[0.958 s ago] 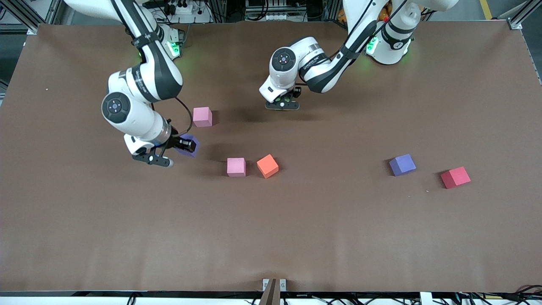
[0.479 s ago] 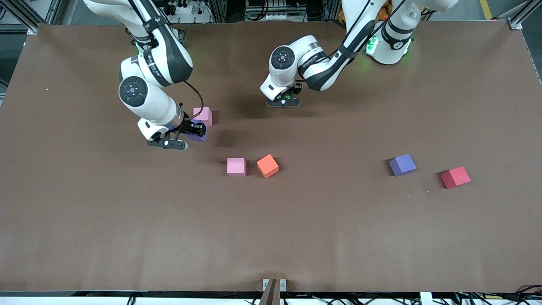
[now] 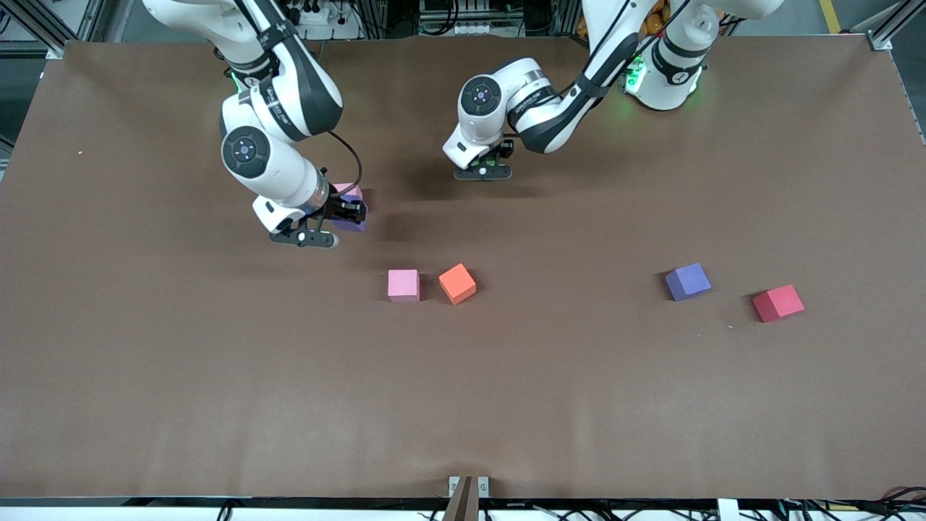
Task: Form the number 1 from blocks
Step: 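Place the green cube below the cyan cube with the left gripper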
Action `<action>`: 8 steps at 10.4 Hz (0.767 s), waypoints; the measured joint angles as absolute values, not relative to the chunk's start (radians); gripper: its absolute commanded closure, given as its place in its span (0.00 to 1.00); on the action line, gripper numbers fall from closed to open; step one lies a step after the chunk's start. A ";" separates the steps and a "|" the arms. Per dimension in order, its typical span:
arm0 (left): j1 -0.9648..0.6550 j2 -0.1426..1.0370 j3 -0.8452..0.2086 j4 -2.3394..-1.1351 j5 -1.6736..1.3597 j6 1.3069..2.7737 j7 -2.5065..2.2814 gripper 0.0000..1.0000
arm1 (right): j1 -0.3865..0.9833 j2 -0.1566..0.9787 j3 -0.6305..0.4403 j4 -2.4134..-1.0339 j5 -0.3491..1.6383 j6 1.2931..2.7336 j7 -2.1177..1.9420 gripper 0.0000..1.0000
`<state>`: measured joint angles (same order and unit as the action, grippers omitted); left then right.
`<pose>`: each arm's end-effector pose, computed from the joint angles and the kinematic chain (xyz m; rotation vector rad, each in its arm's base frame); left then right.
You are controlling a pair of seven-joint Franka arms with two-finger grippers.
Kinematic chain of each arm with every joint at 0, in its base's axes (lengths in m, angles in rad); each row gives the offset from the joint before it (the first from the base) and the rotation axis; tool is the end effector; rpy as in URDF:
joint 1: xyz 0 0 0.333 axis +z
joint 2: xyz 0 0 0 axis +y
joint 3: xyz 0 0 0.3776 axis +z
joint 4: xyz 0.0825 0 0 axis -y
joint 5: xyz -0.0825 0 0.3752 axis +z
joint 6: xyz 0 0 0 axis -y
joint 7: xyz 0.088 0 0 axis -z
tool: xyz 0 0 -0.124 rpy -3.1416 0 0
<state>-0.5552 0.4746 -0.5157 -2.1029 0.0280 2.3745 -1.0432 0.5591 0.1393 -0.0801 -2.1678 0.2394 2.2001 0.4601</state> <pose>0.2886 -0.5066 0.2525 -3.0985 0.0272 0.3957 0.4759 0.2611 0.3731 -3.0157 0.2001 0.2620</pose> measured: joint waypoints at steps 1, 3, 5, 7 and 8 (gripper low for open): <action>-0.557 0.475 -0.520 -2.103 0.028 2.374 -1.047 1.00 | 0.564 0.139 -0.080 -2.168 0.240 2.198 0.460 0.43; -0.562 0.475 -0.523 -2.103 0.028 2.374 -1.056 1.00 | 0.578 0.139 -0.080 -2.169 0.240 2.191 0.460 0.43; -0.564 0.476 -0.525 -2.103 0.028 2.374 -1.057 1.00 | 0.595 0.139 -0.080 -2.169 0.241 2.187 0.460 0.43; -0.566 0.480 -0.526 -2.104 0.028 2.374 -1.057 0.17 | 0.604 0.139 -0.080 -2.169 0.242 2.186 0.460 0.43; -0.566 0.481 -0.526 -2.104 0.028 2.374 -1.057 0.00 | 0.606 0.139 -0.080 -2.170 0.242 2.186 0.460 0.43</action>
